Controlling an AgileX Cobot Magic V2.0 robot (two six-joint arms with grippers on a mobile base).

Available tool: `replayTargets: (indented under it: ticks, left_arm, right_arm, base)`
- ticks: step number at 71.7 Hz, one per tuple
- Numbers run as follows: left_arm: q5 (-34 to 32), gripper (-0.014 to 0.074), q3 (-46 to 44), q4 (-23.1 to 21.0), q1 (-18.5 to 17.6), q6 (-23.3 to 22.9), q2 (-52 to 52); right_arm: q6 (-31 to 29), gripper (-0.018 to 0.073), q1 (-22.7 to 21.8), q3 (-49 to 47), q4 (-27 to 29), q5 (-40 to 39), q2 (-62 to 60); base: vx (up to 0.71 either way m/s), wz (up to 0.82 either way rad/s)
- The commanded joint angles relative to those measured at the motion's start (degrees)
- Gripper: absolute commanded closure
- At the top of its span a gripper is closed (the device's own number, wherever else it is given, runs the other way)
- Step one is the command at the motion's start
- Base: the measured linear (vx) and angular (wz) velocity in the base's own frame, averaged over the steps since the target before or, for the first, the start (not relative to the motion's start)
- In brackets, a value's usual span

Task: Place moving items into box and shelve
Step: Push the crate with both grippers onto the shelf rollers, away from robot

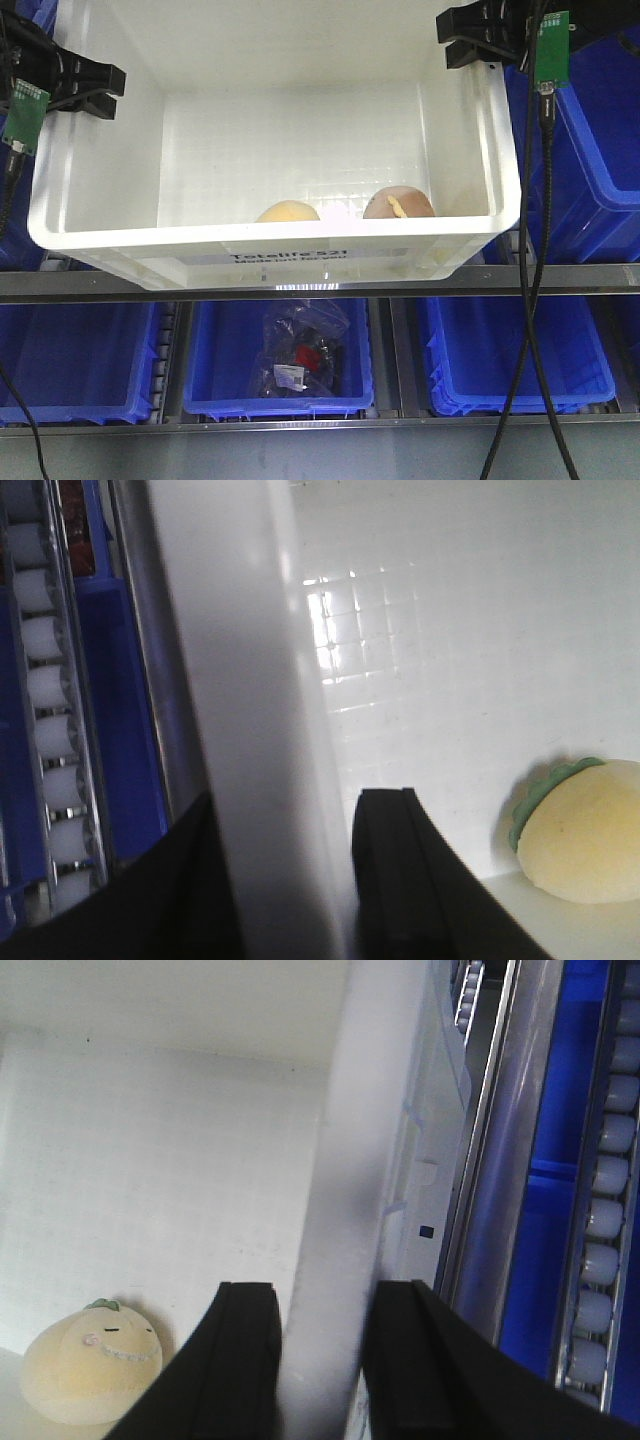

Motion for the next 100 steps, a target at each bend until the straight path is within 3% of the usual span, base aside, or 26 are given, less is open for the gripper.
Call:
replayTargets:
  ticks: [1,54,100]
  left_arm:
    - [-10.21,0.0623,-2.50,-8.38,-1.11,0.92,-2.29]
    - [-24.91,0.0623,-2.50,-8.47,-1.11,3.91,2.61]
    - [-24.26,0.0622,-2.50,-8.47,-1.11,3.91,6.60]
  right_arm:
    - [-2.02,0.0571,1.14,-2.64,9.12,-8.34,-2.43]
    - [-8.52,0.0571,1.14,-2.64,8.94,-17.71,3.71]
    - [-9.29,0.0571,1.14,-2.64,8.81,-18.34,8.65]
  base:
    - [0.00,0.00]
    - [0.00,0.00]
    - [0.00,0.00]
